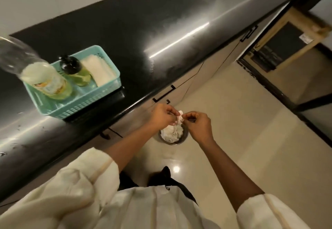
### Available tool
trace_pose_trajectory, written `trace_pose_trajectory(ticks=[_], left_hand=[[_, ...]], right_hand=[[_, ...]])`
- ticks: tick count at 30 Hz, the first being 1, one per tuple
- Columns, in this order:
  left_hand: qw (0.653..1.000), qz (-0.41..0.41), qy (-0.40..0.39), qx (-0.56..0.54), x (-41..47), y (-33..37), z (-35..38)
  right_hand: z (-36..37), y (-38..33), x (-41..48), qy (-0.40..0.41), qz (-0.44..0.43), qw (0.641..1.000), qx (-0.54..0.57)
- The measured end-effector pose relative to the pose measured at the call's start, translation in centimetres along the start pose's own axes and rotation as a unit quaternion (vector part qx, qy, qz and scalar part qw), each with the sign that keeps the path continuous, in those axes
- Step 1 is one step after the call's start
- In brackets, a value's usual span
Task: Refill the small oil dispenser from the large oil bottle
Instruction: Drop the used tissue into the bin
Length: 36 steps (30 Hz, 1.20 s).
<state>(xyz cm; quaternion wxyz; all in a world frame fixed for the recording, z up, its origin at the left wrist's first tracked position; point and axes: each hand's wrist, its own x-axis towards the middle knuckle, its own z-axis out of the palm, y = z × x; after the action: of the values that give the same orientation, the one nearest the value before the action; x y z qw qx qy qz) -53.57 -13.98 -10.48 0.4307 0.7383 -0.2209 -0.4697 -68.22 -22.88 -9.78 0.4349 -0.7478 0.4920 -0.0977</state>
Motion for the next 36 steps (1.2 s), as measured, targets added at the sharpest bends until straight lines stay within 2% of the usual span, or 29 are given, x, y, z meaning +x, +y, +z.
trace_pose_trajectory(ticks=[5,8,11,14,16,18,21,23,28,34,36], left_hand=[[0.998,-0.038,0.011,0.048,4.6,-0.8,3.7],[0.996,-0.045,-0.010,0.081,7.5,-1.6,4.5],[0.984,-0.051,-0.096,0.144,10.1,-2.6,4.1],[0.937,-0.046,-0.203,0.281,13.0,-5.4,2.7],[0.914,-0.051,-0.238,0.325,13.1,-5.9,2.0],[0.930,-0.040,-0.207,0.301,12.0,-5.1,1.8],[0.973,-0.020,-0.078,0.217,10.0,-4.2,1.5],[0.988,-0.005,-0.035,0.151,8.2,-3.5,0.7],[0.999,0.022,0.002,0.040,1.4,-2.7,-3.0],[0.995,0.019,0.093,-0.039,-6.6,-2.2,-11.3],[0.987,0.010,0.146,-0.064,-9.0,-1.7,-14.6]], right_hand=[[-0.9,3.5,3.8,-0.037,0.044,0.998,-0.011],[-0.7,4.6,5.7,-0.058,0.064,0.996,-0.008],[-0.3,5.7,6.9,-0.102,0.090,0.991,-0.010],[-0.3,6.7,7.4,-0.113,0.097,0.988,-0.028],[-0.4,7.2,7.3,-0.111,0.090,0.989,-0.038],[-0.7,7.8,6.9,-0.105,0.083,0.990,-0.040],[-1.0,7.9,5.8,-0.090,0.082,0.992,-0.018],[-1.1,8.1,5.0,-0.067,0.083,0.994,0.017],[-0.7,6.6,3.7,-0.049,0.051,0.996,0.058],[2.4,-3.0,3.7,-0.082,-0.046,0.989,0.113],[3.6,-6.9,3.7,-0.106,-0.073,0.982,0.136]])
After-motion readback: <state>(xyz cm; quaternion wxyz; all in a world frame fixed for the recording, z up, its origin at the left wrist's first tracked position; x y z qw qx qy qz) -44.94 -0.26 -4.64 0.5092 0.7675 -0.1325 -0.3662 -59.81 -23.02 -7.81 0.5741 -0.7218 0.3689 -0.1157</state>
